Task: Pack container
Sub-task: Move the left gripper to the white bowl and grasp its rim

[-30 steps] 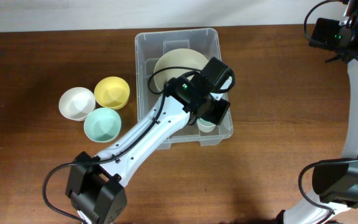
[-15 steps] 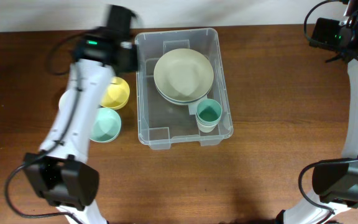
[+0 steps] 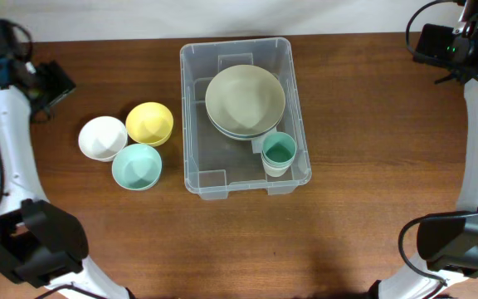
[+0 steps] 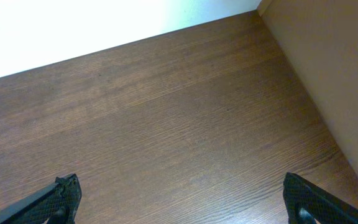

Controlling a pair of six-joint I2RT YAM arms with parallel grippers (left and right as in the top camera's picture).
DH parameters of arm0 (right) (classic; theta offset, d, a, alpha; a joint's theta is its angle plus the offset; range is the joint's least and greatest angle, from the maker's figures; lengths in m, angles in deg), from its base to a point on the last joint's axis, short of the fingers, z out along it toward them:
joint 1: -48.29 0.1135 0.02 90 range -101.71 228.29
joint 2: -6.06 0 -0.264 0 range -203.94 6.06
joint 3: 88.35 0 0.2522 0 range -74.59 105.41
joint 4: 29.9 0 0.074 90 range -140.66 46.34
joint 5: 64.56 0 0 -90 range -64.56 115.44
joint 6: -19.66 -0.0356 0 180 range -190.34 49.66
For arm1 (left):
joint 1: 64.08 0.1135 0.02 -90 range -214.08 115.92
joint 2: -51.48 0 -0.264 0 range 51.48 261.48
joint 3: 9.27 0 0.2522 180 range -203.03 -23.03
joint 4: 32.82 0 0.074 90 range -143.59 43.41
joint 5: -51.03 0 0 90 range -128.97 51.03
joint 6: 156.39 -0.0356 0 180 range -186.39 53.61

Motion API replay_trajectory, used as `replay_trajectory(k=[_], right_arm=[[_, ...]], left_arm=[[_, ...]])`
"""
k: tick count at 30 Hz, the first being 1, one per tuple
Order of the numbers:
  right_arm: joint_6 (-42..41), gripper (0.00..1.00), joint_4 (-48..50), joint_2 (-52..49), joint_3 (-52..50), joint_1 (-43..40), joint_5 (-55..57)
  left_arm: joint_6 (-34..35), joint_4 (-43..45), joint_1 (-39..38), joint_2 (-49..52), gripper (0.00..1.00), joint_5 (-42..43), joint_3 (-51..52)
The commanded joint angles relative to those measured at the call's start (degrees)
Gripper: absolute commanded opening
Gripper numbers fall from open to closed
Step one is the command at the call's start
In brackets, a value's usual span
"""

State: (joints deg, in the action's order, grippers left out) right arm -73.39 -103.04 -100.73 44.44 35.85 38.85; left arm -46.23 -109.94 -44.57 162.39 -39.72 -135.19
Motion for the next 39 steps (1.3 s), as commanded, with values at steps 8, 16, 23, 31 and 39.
replay_trajectory(k=[8,16,23,31,39], right_arm=[[-0.61,0.99,0.15,-0.11,-0.02,0.04,-0.13],[-0.61,0.99,0.15,-0.11,-0.02,0.04,-0.13],[-0.61,0.99,0.15,-0.11,-0.02,0.04,-0.13],[-0.61,0.99,0.15,-0.11,-0.02,0.04,-0.13],[-0.61,0.99,0.15,-0.11,-0.02,0.04,-0.13]], left_arm=[[-3.72,2.69,1.27,16.68,0.86,8.11,3.65],[-3.74,2.36,1.27,22.34,0.8,8.07,3.76],[-3.76,1.09,1.29,23.39,0.32,7.85,4.28],[-3.76,-0.37,1.29,23.39,0.01,4.15,4.28],[-3.74,-4.72,2.95,17.27,0.01,4.22,-3.48]])
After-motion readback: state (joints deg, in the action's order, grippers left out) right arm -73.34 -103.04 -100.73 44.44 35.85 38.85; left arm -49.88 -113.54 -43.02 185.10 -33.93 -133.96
